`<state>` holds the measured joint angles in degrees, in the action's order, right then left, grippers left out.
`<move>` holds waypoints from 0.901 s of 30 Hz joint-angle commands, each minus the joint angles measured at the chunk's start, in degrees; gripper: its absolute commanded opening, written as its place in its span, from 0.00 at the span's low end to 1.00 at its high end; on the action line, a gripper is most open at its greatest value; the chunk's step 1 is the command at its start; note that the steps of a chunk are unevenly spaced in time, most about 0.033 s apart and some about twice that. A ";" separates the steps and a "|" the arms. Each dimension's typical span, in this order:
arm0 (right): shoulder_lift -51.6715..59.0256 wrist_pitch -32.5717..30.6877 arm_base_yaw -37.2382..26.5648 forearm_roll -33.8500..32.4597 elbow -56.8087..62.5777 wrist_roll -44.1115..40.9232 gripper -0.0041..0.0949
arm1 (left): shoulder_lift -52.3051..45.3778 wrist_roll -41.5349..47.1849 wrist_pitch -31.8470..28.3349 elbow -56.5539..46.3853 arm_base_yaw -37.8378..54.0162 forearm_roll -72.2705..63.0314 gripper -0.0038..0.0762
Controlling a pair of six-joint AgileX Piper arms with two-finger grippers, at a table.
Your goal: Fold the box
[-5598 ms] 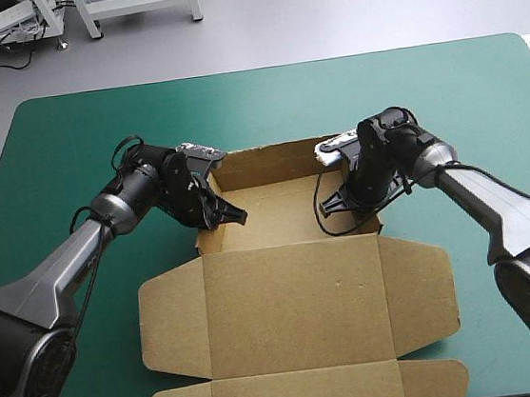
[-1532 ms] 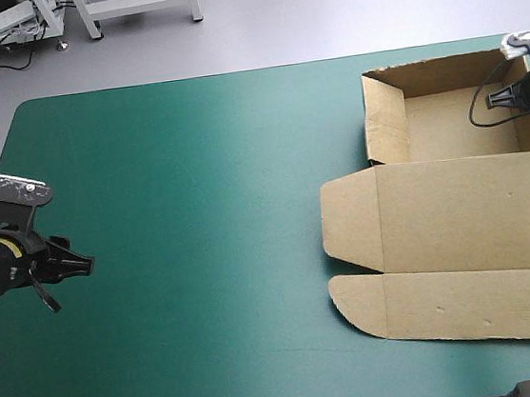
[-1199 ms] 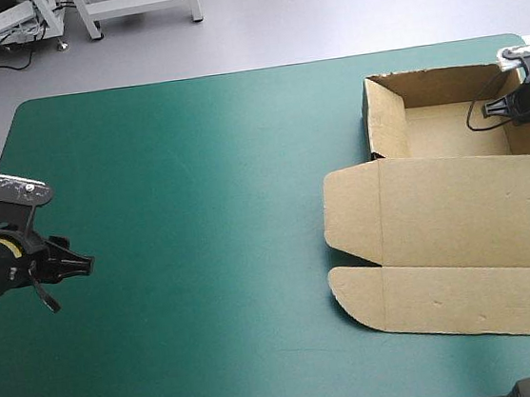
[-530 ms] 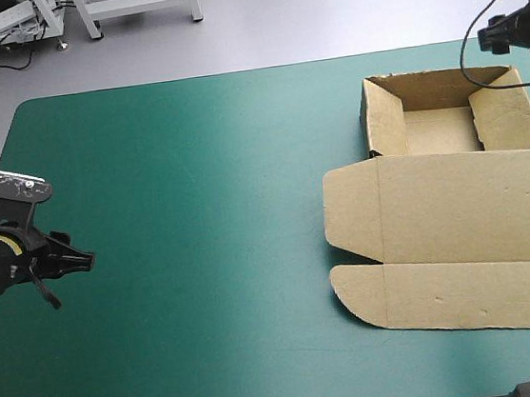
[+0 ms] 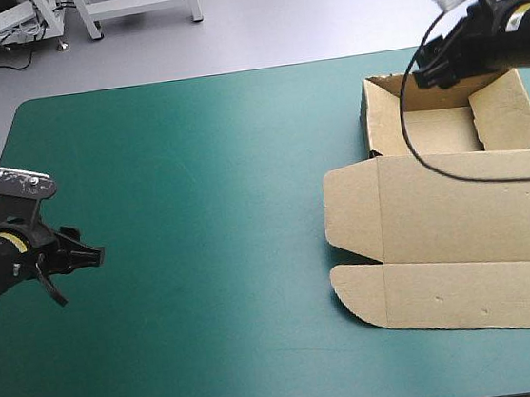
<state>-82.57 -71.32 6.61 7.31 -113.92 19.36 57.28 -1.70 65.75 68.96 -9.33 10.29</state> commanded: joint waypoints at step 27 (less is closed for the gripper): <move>35.71 2.85 2.74 -6.58 50.88 -9.07 0.64 | -8.51 -3.65 -7.81 -11.73 -0.01 -9.82 0.47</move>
<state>-47.57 -71.07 9.39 0.00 -61.93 10.22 51.64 -5.37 63.01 59.20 -9.33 1.31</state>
